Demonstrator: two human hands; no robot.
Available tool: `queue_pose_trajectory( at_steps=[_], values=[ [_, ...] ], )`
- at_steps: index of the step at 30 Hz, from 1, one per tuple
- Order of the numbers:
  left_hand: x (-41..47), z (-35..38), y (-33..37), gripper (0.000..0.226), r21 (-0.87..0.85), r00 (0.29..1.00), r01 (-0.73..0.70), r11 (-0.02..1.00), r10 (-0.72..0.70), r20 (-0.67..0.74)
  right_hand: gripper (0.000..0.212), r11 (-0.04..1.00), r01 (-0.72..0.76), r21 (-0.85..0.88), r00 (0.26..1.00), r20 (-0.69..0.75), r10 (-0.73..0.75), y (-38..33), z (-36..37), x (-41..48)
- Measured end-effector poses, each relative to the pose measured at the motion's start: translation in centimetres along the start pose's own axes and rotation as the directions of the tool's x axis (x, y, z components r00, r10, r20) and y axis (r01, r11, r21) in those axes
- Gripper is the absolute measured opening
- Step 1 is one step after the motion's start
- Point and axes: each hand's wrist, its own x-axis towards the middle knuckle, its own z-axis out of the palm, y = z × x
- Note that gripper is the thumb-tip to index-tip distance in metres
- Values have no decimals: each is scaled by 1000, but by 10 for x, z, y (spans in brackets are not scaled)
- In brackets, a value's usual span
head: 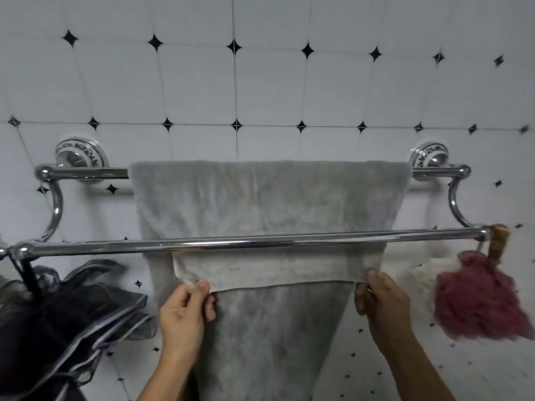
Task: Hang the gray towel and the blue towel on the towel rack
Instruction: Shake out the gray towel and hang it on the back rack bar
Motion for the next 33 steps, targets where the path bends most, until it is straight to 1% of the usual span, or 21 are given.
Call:
queue_pose_trajectory(
  at_steps=[5,8,11,13,16,19,20,21,22,23,24,25,26,27,28,30,32,33],
  values=[
    [-26,-37,-30,33,80,983,182,980,-181,-23,38,980,-147,-136,989,-18,146,47,-18,-36],
    [-48,-63,-46,31,103,953,304,947,-301,-41,36,944,-278,-176,961,-40,275,81,-33,-70],
    [-66,-85,-55,31,147,919,394,907,-389,-61,38,898,-399,-187,916,-43,399,113,-42,-99],
    [-75,-97,-59,33,181,897,441,879,-434,-79,40,854,-481,-201,876,-79,475,128,-46,-111],
    [-89,-112,-63,35,253,862,502,827,-503,-66,42,755,-604,-258,796,-141,589,145,-52,-124],
    [-97,-119,-64,34,287,821,555,781,-570,-37,44,662,-664,-346,738,-160,656,149,-56,-127],
    [-97,-121,-64,34,309,815,555,772,-579,-19,43,632,-663,-401,733,-173,658,145,-56,-126],
    [-94,-121,-61,32,333,813,548,767,-582,1,43,606,-637,-477,747,-186,638,138,-55,-121],
    [-90,-121,-57,27,343,821,527,778,-570,31,42,578,-572,-582,788,-195,583,128,-55,-115],
    [-86,-120,-48,20,348,829,502,792,-556,68,40,548,-473,-690,848,-187,497,115,-52,-108],
    [-79,-119,-40,20,347,832,478,807,-542,115,35,557,-373,-742,903,-150,403,99,-50,-99],
    [-70,-117,-33,38,342,833,457,821,-529,159,32,618,-280,-735,942,-85,325,81,-45,-90],
    [-59,-115,-24,57,344,833,447,826,-524,176,32,720,-200,-664,965,-8,261,60,-39,-80],
    [-48,-111,-15,69,339,834,447,828,-523,176,28,816,-129,-564,976,75,206,38,-31,-70],
    [-37,-107,-6,73,320,836,453,832,-522,172,24,881,-67,-469,976,154,156,17,-23,-59],
    [-19,-100,9,72,226,846,476,850,-513,149,19,934,4,-358,968,236,86,-16,-6,-43],
    [-11,-94,20,76,204,883,439,875,-462,85,13,933,29,-359,975,215,53,-31,1,-35],
    [-12,-91,23,72,199,899,407,892,-429,85,12,928,31,-371,981,190,43,-32,-1,-33]
  ],
)
